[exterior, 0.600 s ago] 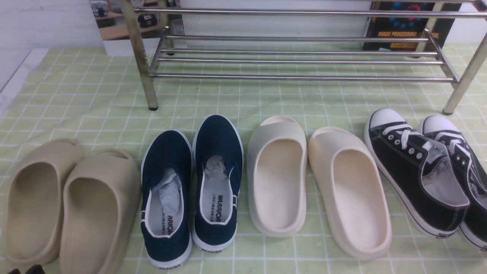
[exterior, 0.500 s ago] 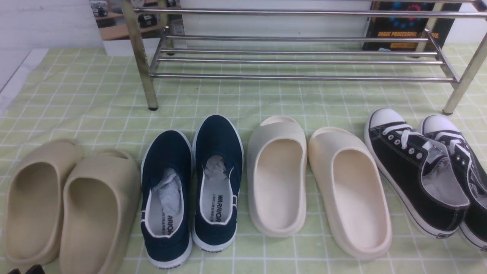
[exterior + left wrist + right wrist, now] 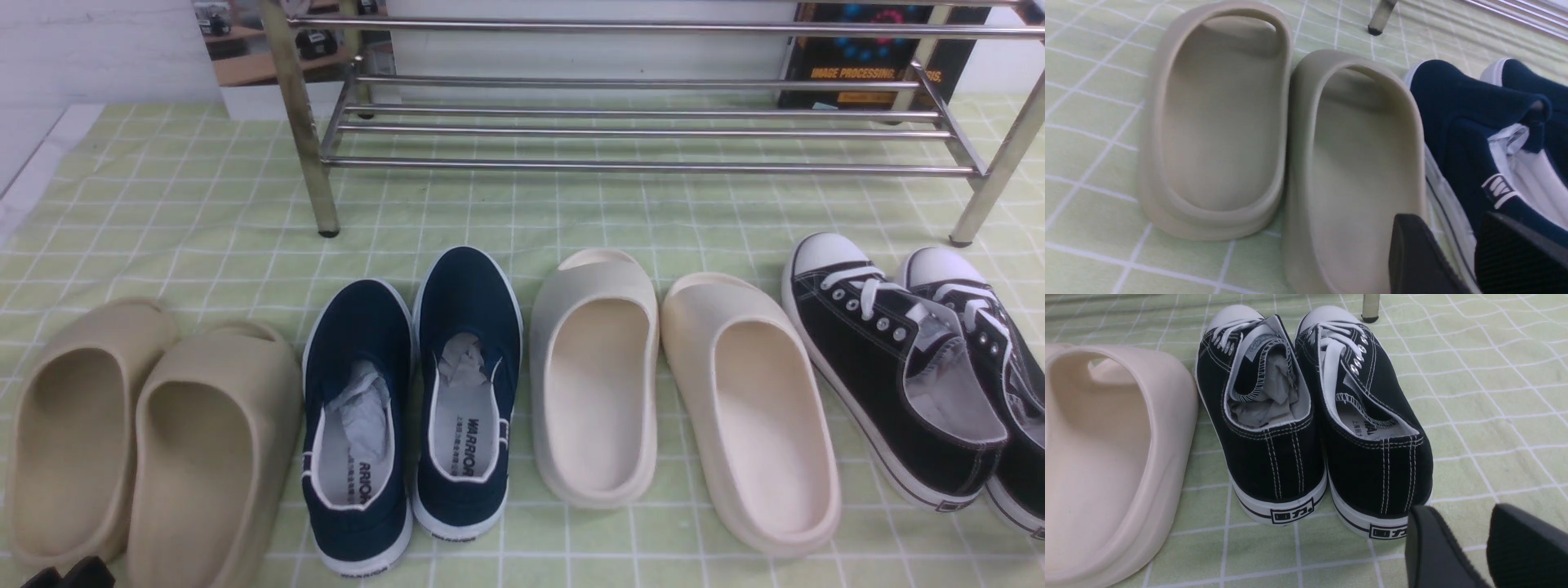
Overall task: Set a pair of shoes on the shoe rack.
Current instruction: Use the left arm to grab the shoe closest to it
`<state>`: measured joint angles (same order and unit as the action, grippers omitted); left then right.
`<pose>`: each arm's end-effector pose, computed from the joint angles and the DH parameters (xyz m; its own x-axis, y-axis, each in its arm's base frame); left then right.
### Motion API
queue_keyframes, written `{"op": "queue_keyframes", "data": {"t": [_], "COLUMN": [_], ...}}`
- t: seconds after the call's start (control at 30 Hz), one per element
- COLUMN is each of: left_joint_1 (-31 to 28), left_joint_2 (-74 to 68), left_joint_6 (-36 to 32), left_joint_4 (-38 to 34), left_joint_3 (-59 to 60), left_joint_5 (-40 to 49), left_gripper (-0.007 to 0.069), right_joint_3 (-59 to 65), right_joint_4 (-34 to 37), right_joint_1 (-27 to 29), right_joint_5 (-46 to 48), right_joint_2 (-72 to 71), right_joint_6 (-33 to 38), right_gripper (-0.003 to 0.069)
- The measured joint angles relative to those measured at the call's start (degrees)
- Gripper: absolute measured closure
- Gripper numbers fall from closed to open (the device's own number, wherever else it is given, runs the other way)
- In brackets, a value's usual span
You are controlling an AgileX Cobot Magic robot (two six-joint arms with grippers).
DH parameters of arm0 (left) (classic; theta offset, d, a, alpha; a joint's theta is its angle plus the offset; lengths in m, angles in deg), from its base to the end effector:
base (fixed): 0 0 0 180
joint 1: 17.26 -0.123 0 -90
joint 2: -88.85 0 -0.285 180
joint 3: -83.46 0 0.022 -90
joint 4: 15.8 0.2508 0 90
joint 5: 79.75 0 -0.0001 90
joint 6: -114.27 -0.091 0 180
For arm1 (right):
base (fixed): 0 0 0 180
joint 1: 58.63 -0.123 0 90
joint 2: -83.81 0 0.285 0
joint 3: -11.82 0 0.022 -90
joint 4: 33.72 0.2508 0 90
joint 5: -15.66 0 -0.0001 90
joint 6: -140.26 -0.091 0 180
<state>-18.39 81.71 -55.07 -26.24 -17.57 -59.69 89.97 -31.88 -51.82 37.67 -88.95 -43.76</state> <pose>0.0534 -0.0046 0.1725 -0.2701 -0.3546 -0.8952 -0.0581 0.9340 -0.3525 0.0521 -0.0051 0.1737 -0.2846 0.1345 -0.9492 0.1362 0.9857 0.0988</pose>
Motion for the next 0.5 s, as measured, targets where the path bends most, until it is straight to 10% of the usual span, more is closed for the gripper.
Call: {"op": "queue_keyframes", "data": {"t": [0.5], "left_joint_1": [0.0], "left_joint_2": [0.0], "left_joint_6": [0.9], "left_joint_4": [-47.9], "left_joint_3": [0.0], "left_joint_5": [-7.3], "left_gripper": [0.0386], "right_joint_3": [0.0], "right_joint_4": [0.0], "right_joint_1": [0.0], "right_joint_5": [0.0], "right_joint_2": [0.0], "right_joint_6": [0.0], "right_gripper": [0.0414]}}
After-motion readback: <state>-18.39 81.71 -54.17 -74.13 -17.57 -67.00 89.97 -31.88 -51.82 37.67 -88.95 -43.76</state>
